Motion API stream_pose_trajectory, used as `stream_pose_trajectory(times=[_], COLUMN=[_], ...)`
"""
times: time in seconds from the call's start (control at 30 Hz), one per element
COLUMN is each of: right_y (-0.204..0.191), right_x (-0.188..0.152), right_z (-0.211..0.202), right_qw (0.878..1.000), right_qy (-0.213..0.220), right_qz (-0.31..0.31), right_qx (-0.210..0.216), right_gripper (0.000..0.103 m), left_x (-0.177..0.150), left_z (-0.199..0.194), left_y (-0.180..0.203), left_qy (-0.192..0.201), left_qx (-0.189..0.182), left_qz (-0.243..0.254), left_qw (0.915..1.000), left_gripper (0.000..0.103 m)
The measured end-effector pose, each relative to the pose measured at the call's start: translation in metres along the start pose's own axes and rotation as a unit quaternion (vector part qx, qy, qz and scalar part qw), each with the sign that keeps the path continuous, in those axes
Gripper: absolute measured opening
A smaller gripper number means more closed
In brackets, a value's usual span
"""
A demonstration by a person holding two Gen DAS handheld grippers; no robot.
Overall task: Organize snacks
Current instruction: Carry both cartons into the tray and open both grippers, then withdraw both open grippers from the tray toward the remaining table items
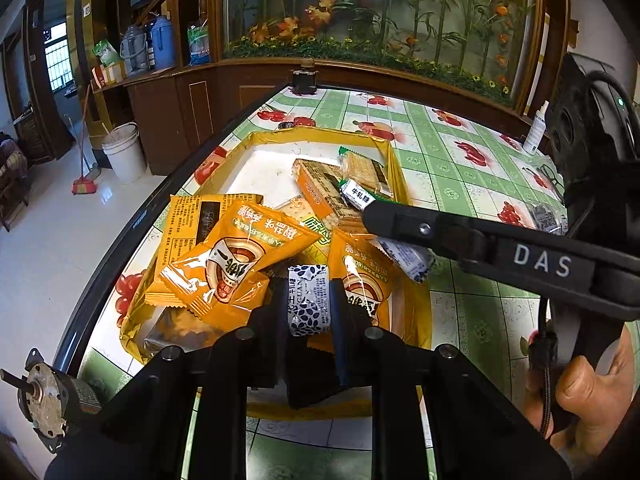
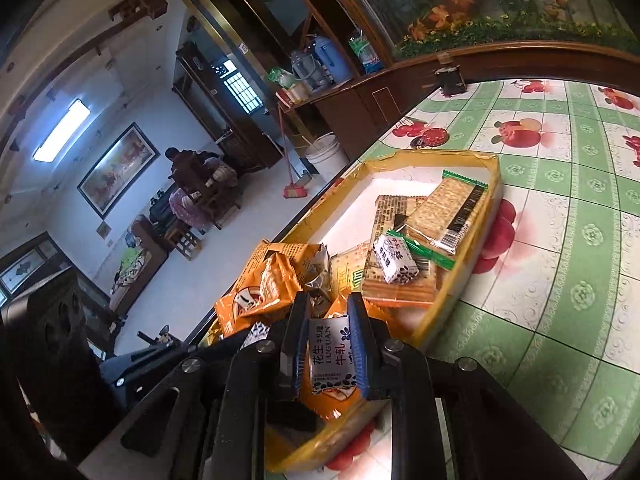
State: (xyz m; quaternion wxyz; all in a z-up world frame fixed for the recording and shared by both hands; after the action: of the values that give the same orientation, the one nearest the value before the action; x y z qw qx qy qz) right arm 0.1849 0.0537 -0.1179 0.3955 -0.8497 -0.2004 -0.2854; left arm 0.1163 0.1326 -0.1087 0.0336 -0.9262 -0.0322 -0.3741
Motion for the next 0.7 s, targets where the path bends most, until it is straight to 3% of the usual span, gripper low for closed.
stream_pose_trajectory(times=[0.37, 0.43, 0.5, 0.53, 0.6, 0.63, 0.67, 0.7], right_y=[-0.008, -0.009, -0.011, -0.011, -0.011, -0.009, -0.008, -0.007], right_x=[0.007, 0.007, 0.007, 0.007, 0.007, 0.007, 0.007, 0.007], right_z=[0.013, 0.013, 0.01, 0.008, 0.003, -0.001, -0.005, -0.009], right_qw=[1.0, 1.0, 1.0, 1.0, 1.0, 1.0, 1.0, 1.0], right_qy=[-0.003, -0.003, 0.002, 0.004, 0.007, 0.01, 0.012, 0.015], right_qz=[-0.006, -0.006, -0.009, -0.011, -0.011, -0.01, -0.01, -0.009], right_qx=[0.006, 0.005, 0.003, -0.002, -0.003, -0.007, -0.008, -0.01], right_gripper=[0.023, 0.03, 0.046, 0.047, 0.047, 0.047, 0.047, 0.047], left_x=[0.001, 0.001, 0.001, 0.002, 0.002, 0.003, 0.004, 0.004], left_z=[-0.002, -0.004, -0.005, -0.006, -0.007, -0.008, -0.011, -0.013], left_y=[-0.005, -0.007, -0.01, -0.011, -0.013, -0.014, -0.015, -0.015], left_qy=[0.002, 0.004, 0.006, 0.006, 0.006, 0.009, 0.017, 0.022], left_qx=[0.01, 0.013, 0.017, 0.017, 0.021, 0.025, 0.027, 0.027], left_qz=[0.0, -0.005, -0.009, -0.011, -0.014, -0.017, -0.019, -0.02], left_qw=[0.9999, 0.9999, 0.9998, 0.9998, 0.9997, 0.9995, 0.9993, 0.9992], left_gripper=[0.017, 0.017, 0.018, 0.023, 0.047, 0.068, 0.076, 0.076])
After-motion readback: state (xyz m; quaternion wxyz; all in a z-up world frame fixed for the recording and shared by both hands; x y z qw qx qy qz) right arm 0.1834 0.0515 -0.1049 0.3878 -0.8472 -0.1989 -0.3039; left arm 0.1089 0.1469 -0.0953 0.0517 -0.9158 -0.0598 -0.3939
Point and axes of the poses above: each gripper's, at about its wrist camera, not at the fingertips, and z roughly the way its jaws point, y to its right, x to its top, the point moved 6 cm from there along z, roughly the way its jaws point, and after that the axes turned 7 degrees about x, right-handed, at the moved point
